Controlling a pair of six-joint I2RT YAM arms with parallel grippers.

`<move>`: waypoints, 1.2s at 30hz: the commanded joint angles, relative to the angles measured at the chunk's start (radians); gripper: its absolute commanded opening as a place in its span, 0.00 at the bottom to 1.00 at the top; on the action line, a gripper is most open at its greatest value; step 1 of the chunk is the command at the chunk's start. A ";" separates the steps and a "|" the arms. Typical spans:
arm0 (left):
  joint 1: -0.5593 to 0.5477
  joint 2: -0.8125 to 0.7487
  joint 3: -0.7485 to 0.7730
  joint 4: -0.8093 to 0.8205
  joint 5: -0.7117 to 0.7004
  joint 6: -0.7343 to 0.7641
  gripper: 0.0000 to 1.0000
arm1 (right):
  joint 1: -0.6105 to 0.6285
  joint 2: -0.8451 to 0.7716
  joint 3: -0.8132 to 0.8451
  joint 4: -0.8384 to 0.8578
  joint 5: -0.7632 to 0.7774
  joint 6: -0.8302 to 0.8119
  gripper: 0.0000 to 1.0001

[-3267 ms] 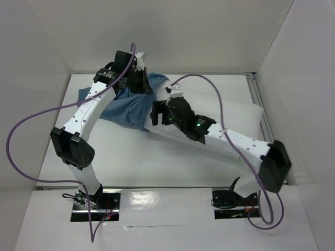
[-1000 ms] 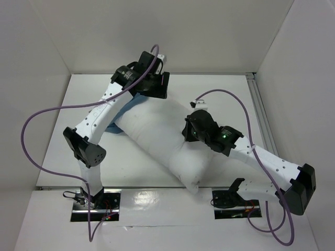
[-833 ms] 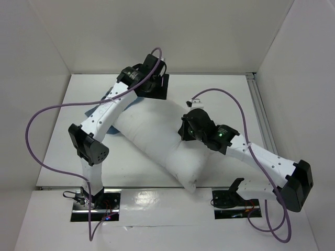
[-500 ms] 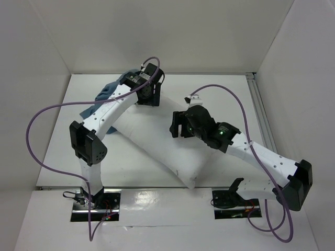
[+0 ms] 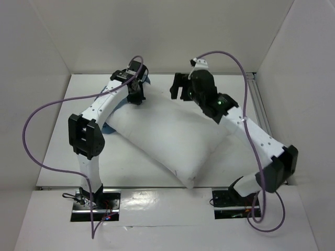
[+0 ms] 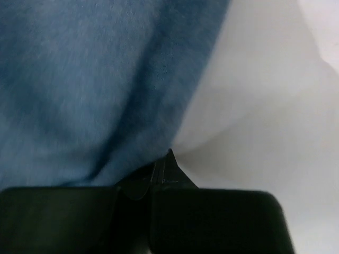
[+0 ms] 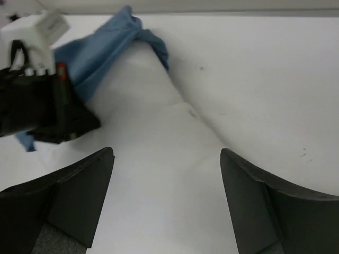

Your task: Put the pillow into the pillowcase

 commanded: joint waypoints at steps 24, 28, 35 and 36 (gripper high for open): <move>0.135 0.051 -0.016 0.075 0.315 0.091 0.00 | -0.155 0.450 -0.004 0.183 -0.727 0.012 0.23; 0.135 0.155 0.104 0.052 0.354 0.102 0.00 | -0.068 0.354 -0.127 0.290 -0.749 0.115 0.15; 0.145 0.137 0.204 0.004 0.311 0.121 0.00 | 0.003 0.338 -0.057 0.183 -0.519 0.066 0.38; 0.145 0.122 0.195 0.004 0.311 0.121 0.00 | -0.015 0.320 -0.057 0.195 -0.485 0.066 0.43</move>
